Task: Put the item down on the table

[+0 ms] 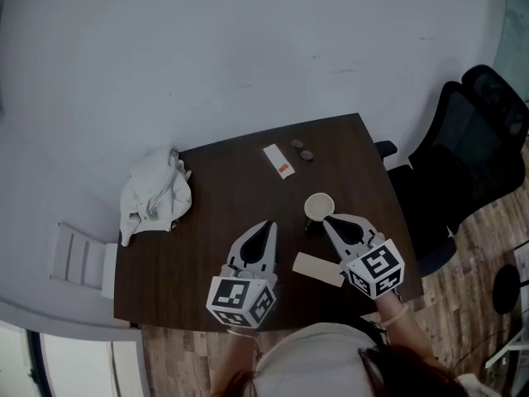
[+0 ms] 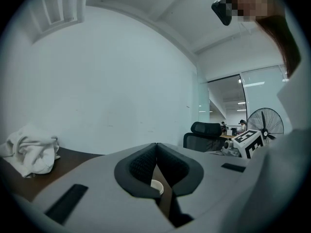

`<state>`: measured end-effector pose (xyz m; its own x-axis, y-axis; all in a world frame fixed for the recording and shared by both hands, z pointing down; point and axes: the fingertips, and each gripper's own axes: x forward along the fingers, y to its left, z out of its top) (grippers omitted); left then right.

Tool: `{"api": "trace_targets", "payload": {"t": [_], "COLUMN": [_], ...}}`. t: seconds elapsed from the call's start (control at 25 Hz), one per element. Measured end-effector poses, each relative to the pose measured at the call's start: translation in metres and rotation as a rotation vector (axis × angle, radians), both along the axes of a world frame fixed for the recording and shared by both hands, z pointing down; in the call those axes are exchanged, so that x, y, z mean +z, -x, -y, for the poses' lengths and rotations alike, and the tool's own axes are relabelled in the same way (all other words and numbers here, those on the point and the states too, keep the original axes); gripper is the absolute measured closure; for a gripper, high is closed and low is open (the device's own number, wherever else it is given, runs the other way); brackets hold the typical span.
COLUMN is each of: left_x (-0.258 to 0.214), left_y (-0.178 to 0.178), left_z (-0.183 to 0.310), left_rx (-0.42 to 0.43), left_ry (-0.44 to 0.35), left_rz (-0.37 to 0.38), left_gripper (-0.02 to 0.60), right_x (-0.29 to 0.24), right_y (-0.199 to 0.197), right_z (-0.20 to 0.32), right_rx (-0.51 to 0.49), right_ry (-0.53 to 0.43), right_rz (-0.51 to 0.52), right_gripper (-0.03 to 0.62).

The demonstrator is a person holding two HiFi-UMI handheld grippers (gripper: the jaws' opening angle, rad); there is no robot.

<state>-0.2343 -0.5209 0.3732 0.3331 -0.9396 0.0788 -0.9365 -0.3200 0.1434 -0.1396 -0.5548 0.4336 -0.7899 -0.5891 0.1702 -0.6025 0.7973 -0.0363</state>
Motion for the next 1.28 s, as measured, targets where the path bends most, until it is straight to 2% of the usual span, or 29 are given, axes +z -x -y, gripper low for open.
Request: {"api": "trace_targets", "payload": {"t": [0.6,1.28], "left_x": [-0.008,-0.017], "left_y": [-0.013,-0.02], "left_z": [0.012,0.022], "left_rx": [0.02,0.038], "left_ry": [-0.011,-0.055], "left_rz": [0.023,0.023], "left_gripper": [0.563,0.563], "right_x": [-0.044,-0.064], "right_y": [-0.02,-0.042], "right_z": [0.012,0.017], "right_rx": [0.072,0.147], "right_ry": [-0.084,-0.119], "right_rz": [0.047,0.109], "right_gripper": [0.586,0.586]}}
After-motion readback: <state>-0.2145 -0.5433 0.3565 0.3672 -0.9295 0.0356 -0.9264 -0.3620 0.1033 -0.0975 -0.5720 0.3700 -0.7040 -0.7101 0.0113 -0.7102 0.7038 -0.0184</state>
